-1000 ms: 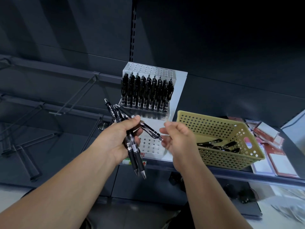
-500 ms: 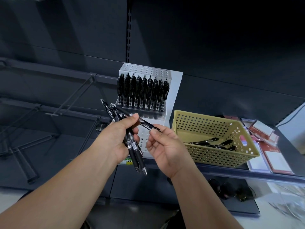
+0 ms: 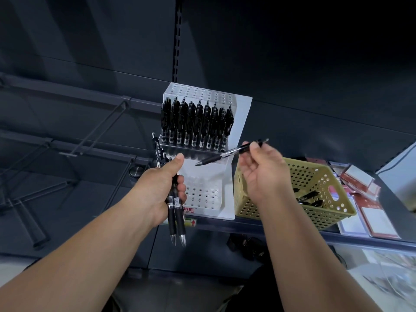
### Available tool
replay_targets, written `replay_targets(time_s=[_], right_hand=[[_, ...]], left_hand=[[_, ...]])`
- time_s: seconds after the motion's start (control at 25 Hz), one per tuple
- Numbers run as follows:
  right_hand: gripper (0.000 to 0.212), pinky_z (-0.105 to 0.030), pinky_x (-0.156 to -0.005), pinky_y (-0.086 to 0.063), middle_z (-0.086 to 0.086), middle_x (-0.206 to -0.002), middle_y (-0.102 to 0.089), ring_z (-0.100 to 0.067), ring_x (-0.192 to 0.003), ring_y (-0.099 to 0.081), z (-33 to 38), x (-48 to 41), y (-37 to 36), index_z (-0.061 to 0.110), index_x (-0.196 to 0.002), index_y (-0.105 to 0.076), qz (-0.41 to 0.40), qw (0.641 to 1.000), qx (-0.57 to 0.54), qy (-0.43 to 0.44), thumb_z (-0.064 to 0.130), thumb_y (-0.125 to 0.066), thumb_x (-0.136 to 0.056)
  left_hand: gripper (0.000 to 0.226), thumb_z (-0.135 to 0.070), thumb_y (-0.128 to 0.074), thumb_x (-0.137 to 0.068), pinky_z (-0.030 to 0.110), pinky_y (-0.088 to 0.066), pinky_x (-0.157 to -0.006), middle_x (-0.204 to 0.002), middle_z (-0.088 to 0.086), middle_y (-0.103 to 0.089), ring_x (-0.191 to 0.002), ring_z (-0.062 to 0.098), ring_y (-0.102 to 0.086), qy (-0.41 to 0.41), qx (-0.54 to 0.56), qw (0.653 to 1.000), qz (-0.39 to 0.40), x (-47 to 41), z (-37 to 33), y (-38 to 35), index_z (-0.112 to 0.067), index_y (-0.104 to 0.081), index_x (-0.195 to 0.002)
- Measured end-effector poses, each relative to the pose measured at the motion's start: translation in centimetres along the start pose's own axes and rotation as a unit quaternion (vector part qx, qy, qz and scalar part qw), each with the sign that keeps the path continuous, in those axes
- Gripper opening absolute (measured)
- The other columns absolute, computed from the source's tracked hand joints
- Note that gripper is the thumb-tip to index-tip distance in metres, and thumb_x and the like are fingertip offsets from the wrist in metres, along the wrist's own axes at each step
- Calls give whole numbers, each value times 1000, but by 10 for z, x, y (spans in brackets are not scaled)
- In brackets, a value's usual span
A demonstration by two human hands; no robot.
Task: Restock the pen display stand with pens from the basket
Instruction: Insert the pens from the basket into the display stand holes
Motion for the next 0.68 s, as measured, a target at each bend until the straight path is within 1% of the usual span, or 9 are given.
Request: replay_targets(time_s=[0.04, 0.12, 0.2, 0.28, 0.36, 0.48, 0.56, 0.68], right_hand=[[15, -28, -80, -58, -6, -101, -68, -14, -85, -66, 11, -4, -3, 12, -105, -62, -7, 998, 44, 36, 6, -62, -91], [12, -27, -80, -58, 0, -92, -68, -9, -77, -64, 32, -10, -13, 15, -101, -62, -16, 982, 136, 128, 8, -62, -92], [12, -26, -78, -57, 1, -89, -69, -6, -74, -63, 48, -16, -26, 17, -101, -62, -4, 956, 199, 214, 10, -63, -92], [13, -27, -80, -57, 0, -92, -69, -8, -79, -64, 57, -22, -39, 22, -98, -62, 19, 927, 255, 275, 11, -64, -91], [13, -25, -79, -56, 3, -91, -67, -7, -80, -63, 59, -26, -48, 23, -96, -62, 33, 904, 297, 305, 12, -64, -90], [13, -22, -78, -54, 7, -88, -65, -6, -81, -61, 53, -32, -57, 24, -96, -63, 47, 886, 337, 315, 13, -65, -89], [13, -20, -79, -53, 9, -88, -64, -4, -82, -61, 49, -35, -60, 26, -97, -63, 53, 877, 355, 319, 15, -65, -89], [15, -17, -77, -51, 12, -85, -61, -1, -80, -59, 48, -36, -66, 28, -97, -62, 63, 871, 362, 328, 16, -66, -89]], left_hand=[[20, -24, -64, -90, 22, -38, -39, -58, 2, -49, -45, 13, -42, 0, -4, 1000, 1, -1, -1, 0, -12, -52, -80], [12, -13, -57, -92, 20, -39, -38, -60, 3, -54, -44, 12, -46, 1, -19, 1000, 7, -3, -3, 2, -8, -53, -82], [8, -11, -58, -92, 20, -41, -38, -62, 4, -60, -45, 11, -51, 1, -26, 999, 22, -6, -4, 4, -6, -57, -86], [8, -13, -60, -92, 21, -45, -41, -64, 4, -61, -48, 12, -55, 1, -13, 999, 34, -8, -5, 5, -6, -58, -88], [10, -14, -59, -93, 24, -48, -44, -66, 5, -62, -53, 15, -58, -2, 7, 999, 37, -9, -6, 6, -5, -60, -89], [14, -16, -57, -95, 27, -54, -49, -72, 6, -60, -60, 17, -61, -13, 16, 999, 28, -11, -9, 10, -5, -64, -92], [15, -17, -57, -95, 29, -57, -51, -78, 7, -60, -67, 18, -62, -18, 8, 1000, 19, -10, -10, 12, -5, -66, -94], [17, -18, -57, -94, 33, -60, -55, -85, 9, -59, -74, 20, -61, -20, 3, 1000, 11, -9, -11, 14, -4, -66, -99]])
Point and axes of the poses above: each hand's wrist, its own x-axis away from the middle knuckle, its own y-axis out of the back of the hand, z = x × y, the point moved 5 cm from there along -x, towards the middle knuckle
